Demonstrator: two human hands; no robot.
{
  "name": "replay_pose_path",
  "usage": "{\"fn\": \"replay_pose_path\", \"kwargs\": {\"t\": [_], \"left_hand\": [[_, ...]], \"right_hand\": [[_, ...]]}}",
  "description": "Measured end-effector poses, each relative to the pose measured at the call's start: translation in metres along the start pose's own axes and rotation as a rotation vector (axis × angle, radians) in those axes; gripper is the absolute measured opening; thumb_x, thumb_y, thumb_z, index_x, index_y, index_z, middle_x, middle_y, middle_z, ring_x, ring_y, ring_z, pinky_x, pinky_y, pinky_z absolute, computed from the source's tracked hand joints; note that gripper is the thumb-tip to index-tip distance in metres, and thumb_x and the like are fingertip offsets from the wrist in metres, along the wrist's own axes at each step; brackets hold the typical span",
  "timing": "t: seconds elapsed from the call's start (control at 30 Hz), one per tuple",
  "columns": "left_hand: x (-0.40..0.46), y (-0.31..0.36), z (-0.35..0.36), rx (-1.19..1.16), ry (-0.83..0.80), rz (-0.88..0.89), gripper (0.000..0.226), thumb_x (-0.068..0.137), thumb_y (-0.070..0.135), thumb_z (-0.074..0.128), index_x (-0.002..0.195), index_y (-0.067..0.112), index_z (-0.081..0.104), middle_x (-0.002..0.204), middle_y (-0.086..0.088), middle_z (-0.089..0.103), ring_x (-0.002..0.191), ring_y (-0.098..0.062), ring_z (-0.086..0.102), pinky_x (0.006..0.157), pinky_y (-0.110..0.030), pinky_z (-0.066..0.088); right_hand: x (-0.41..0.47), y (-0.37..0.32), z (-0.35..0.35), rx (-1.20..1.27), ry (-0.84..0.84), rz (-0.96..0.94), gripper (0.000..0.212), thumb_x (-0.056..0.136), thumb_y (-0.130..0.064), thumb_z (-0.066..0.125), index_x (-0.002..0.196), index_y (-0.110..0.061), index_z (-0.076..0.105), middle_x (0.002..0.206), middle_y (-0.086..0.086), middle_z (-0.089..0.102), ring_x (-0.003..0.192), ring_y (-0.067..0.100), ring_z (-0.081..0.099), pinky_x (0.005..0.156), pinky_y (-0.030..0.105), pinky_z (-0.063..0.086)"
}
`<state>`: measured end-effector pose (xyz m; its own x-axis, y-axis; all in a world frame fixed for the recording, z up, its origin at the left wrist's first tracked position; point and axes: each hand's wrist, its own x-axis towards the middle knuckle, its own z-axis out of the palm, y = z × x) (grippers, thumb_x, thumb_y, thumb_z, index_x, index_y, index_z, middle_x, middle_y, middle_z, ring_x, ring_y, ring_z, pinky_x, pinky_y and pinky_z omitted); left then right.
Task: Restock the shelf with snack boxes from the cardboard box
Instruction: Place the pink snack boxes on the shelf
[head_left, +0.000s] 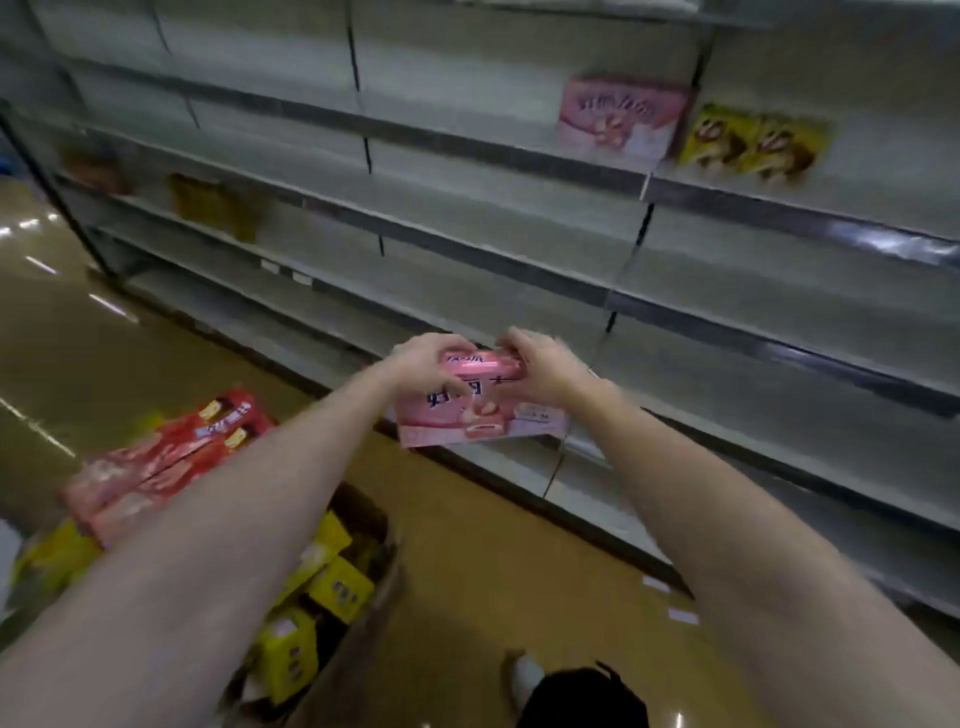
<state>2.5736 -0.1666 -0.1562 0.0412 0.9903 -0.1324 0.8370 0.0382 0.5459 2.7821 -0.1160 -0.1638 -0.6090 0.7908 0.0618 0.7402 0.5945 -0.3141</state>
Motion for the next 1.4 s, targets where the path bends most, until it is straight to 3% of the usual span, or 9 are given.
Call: {"fn": "replay_pose_path", "kwargs": {"t": [0.13, 0.27, 0.43, 0.6, 0.7, 0.9, 1.2, 1.3, 1.4], "left_hand": [[0.046, 0.035, -0.021, -0.004, 0.018, 0.070, 0.063, 0.071, 0.035, 0.086, 0.128, 0.043, 0.060, 0.114, 0.005, 0.047, 0.097, -0.014, 0.057, 0.088, -0.037, 0.055], [0.097, 0.075, -0.045, 0.019, 0.091, 0.159, 0.061, 0.068, 0.035, 0.088, 0.123, 0.046, 0.064, 0.108, 0.008, 0.059, 0.092, -0.012, 0.061, 0.087, -0.036, 0.055], [0.161, 0.126, -0.082, 0.116, 0.209, 0.246, 0.055, 0.071, 0.047, 0.083, 0.121, 0.050, 0.063, 0.100, 0.010, 0.065, 0.074, -0.006, 0.062, 0.072, -0.030, 0.055], [0.231, 0.166, -0.120, 0.444, 0.345, 0.326, 0.046, 0.086, 0.055, 0.064, 0.131, 0.052, 0.054, 0.119, 0.005, 0.062, 0.112, -0.021, 0.058, 0.096, -0.042, 0.041], [0.272, 0.186, -0.138, 0.532, 0.426, 0.366, 0.043, 0.093, 0.052, 0.054, 0.136, 0.053, 0.048, 0.130, 0.006, 0.058, 0.120, -0.021, 0.053, 0.099, -0.045, 0.038], [0.326, 0.214, -0.152, 0.597, 0.613, 0.373, 0.043, 0.099, 0.044, 0.048, 0.141, 0.050, 0.042, 0.148, 0.007, 0.046, 0.133, -0.022, 0.041, 0.104, -0.049, 0.032], [0.422, 0.203, -0.162, 0.590, 0.609, 0.424, 0.044, 0.099, 0.043, 0.047, 0.143, 0.040, 0.045, 0.151, 0.003, 0.043, 0.136, -0.028, 0.036, 0.109, -0.046, 0.029], [0.454, 0.185, -0.151, 0.655, 0.468, 0.447, 0.063, 0.091, 0.047, 0.060, 0.149, 0.039, 0.035, 0.155, -0.001, 0.037, 0.139, -0.027, 0.034, 0.111, -0.048, 0.025], [0.487, 0.169, -0.148, 0.686, 0.450, 0.506, 0.089, 0.074, 0.057, 0.073, 0.150, 0.033, 0.034, 0.154, -0.003, 0.037, 0.137, -0.027, 0.036, 0.109, -0.046, 0.025]], "right_hand": [[0.011, 0.030, -0.043, -0.009, 0.075, 0.012, 0.056, 0.072, -0.049, 0.080, 0.116, -0.027, 0.053, 0.110, -0.005, 0.064, 0.103, 0.019, 0.058, 0.092, 0.043, 0.045], [0.032, 0.064, -0.085, -0.098, 0.157, 0.027, 0.053, 0.080, -0.052, 0.074, 0.123, -0.028, 0.054, 0.116, -0.003, 0.063, 0.107, 0.021, 0.058, 0.093, 0.041, 0.043], [0.076, 0.112, -0.147, -0.209, 0.294, 0.005, 0.048, 0.086, -0.053, 0.066, 0.125, -0.027, 0.057, 0.115, -0.002, 0.063, 0.107, 0.024, 0.059, 0.089, 0.039, 0.040], [0.122, 0.150, -0.200, -0.287, 0.392, -0.001, 0.050, 0.093, -0.054, 0.056, 0.136, -0.028, 0.058, 0.133, 0.000, 0.061, 0.123, 0.025, 0.055, 0.101, 0.041, 0.035], [0.148, 0.173, -0.226, -0.372, 0.492, -0.014, 0.051, 0.096, -0.054, 0.051, 0.140, -0.029, 0.055, 0.142, 0.001, 0.056, 0.130, 0.026, 0.051, 0.106, 0.042, 0.032], [0.199, 0.211, -0.252, -0.476, 0.674, -0.015, 0.048, 0.094, -0.049, 0.057, 0.130, -0.019, 0.063, 0.130, 0.008, 0.065, 0.117, 0.031, 0.060, 0.097, 0.044, 0.040], [0.270, 0.241, -0.262, -0.456, 0.604, 0.131, 0.050, 0.094, -0.050, 0.058, 0.137, -0.025, 0.055, 0.136, 0.004, 0.060, 0.126, 0.029, 0.052, 0.108, 0.042, 0.034], [0.287, 0.258, -0.249, -0.427, 0.388, 0.214, 0.075, 0.086, -0.054, 0.067, 0.150, -0.028, 0.037, 0.150, 0.003, 0.046, 0.135, 0.028, 0.044, 0.110, 0.041, 0.032], [0.307, 0.274, -0.239, -0.535, 0.348, 0.240, 0.103, 0.070, -0.062, 0.077, 0.153, -0.024, 0.029, 0.156, 0.003, 0.037, 0.140, 0.027, 0.036, 0.113, 0.042, 0.026]]}}
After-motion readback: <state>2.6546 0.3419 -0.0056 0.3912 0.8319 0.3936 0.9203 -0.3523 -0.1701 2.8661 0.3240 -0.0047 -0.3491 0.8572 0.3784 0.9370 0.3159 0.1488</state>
